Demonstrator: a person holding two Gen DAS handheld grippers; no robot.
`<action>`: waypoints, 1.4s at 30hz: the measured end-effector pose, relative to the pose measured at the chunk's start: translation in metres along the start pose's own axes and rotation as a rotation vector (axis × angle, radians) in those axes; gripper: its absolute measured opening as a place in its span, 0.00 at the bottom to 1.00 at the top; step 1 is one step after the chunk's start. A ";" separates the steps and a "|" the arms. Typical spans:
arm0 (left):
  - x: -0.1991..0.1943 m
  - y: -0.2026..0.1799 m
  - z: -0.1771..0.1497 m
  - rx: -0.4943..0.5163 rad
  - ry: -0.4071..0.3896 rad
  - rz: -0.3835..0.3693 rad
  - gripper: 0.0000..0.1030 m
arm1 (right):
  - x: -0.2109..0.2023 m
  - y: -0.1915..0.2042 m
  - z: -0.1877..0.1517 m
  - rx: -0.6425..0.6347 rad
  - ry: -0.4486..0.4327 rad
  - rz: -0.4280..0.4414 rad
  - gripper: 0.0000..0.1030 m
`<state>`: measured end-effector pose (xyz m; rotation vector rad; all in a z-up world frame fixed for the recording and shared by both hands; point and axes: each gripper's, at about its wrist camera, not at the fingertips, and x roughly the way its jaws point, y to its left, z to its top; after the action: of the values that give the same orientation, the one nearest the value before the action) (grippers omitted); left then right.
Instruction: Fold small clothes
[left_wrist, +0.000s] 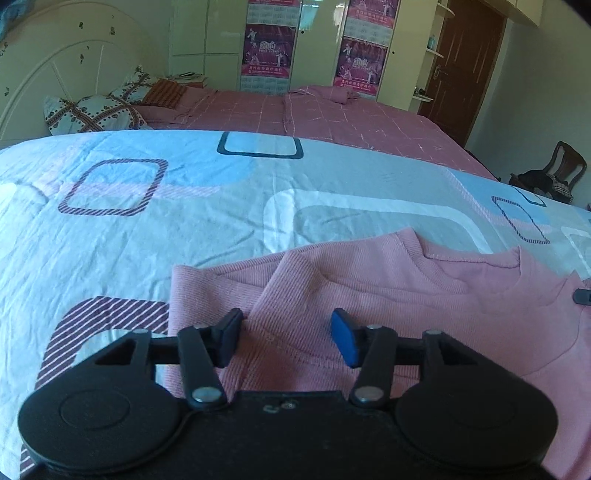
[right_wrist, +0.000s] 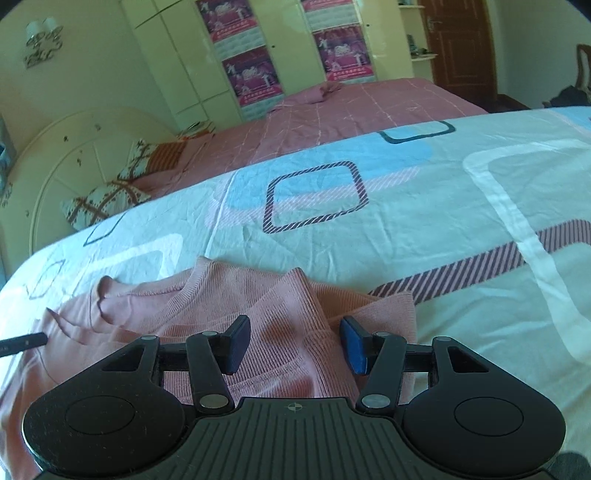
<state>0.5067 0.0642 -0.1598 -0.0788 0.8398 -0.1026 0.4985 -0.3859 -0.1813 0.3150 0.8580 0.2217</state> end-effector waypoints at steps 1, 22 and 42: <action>0.000 -0.001 0.000 0.007 -0.002 -0.005 0.38 | 0.004 0.001 0.000 -0.019 0.011 -0.001 0.52; -0.009 -0.023 -0.003 -0.049 -0.239 0.166 0.12 | 0.001 0.007 0.006 -0.042 -0.179 -0.144 0.08; -0.082 -0.057 -0.055 0.091 -0.214 0.085 0.60 | -0.055 0.058 -0.050 -0.145 -0.108 0.001 0.10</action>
<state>0.4078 0.0157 -0.1297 0.0314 0.6231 -0.0512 0.4213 -0.3400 -0.1530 0.1906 0.7310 0.2642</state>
